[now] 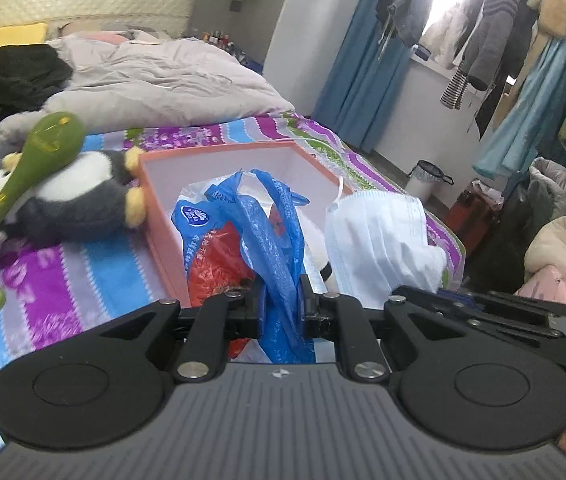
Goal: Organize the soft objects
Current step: 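Carry the blue bag and face mask with both grippers over the pink box, then lower both items into the box and open both grippers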
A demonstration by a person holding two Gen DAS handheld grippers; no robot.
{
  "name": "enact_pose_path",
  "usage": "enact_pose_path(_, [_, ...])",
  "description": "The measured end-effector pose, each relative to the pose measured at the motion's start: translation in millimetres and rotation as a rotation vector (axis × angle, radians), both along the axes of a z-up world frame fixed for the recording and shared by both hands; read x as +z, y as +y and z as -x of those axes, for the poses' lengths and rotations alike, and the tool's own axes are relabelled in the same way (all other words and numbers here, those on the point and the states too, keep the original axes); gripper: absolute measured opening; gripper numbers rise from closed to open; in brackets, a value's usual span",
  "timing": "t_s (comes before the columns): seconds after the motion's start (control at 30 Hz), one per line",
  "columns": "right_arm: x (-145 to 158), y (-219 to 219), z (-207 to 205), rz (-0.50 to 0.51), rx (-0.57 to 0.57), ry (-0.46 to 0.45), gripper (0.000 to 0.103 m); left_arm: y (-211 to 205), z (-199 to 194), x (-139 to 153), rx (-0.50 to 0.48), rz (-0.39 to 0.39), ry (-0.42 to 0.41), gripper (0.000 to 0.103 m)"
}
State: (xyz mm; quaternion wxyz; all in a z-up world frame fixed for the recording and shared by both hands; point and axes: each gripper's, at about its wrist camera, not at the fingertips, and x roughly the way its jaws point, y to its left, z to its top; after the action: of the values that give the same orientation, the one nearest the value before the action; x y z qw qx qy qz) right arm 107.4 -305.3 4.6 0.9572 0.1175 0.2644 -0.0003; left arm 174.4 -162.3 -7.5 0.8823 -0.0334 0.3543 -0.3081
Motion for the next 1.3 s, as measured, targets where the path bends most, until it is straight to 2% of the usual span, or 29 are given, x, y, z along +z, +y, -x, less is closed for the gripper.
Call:
enact_pose_path(0.2, [-3, -27, -53, 0.033, -0.046, 0.043, 0.011, -36, -66, -10, -0.026, -0.039, 0.072, 0.017])
enact_pose_path(0.37, [-16, -48, -97, 0.028, -0.071, 0.113, 0.011, -57, -117, -23, -0.029, -0.093, 0.125, 0.017])
enact_pose_path(0.53, [-31, -55, -124, 0.032, -0.056, 0.175, 0.011, -74, -161, -51, -0.021, -0.102, 0.243, 0.017])
enact_pose_path(0.67, [-44, -66, -141, 0.013, -0.055, 0.220, 0.011, -89, -179, -64, -0.029, -0.143, 0.262, 0.017])
enact_pose_path(0.93, [-62, -83, -152, 0.012, -0.068, 0.273, 0.013, -100, -189, -75, -0.042, -0.214, 0.268, 0.018])
enact_pose_path(1.0, [-63, -85, -151, 0.012, -0.068, 0.271, 0.014, -99, -192, -80, -0.034, -0.220, 0.291, 0.023])
enact_pose_path(1.03, [-64, -86, -152, 0.007, -0.068, 0.274, 0.017, -98, -192, -82, -0.026, -0.224, 0.299, 0.031])
enact_pose_path(1.07, [-64, -87, -152, -0.002, -0.069, 0.279, 0.024, -98, -193, -83, -0.018, -0.231, 0.303, 0.039])
enact_pose_path(1.1, [-65, -88, -153, -0.011, -0.067, 0.282, 0.036, -97, -192, -82, -0.015, -0.236, 0.299, 0.041])
enact_pose_path(1.17, [-62, -88, -152, 0.003, -0.073, 0.276, 0.048, -96, -192, -79, -0.017, -0.230, 0.291, 0.041])
enact_pose_path(1.3, [-53, -87, -144, 0.014, -0.082, 0.255, 0.050, -90, -185, -63, -0.019, -0.233, 0.248, 0.041])
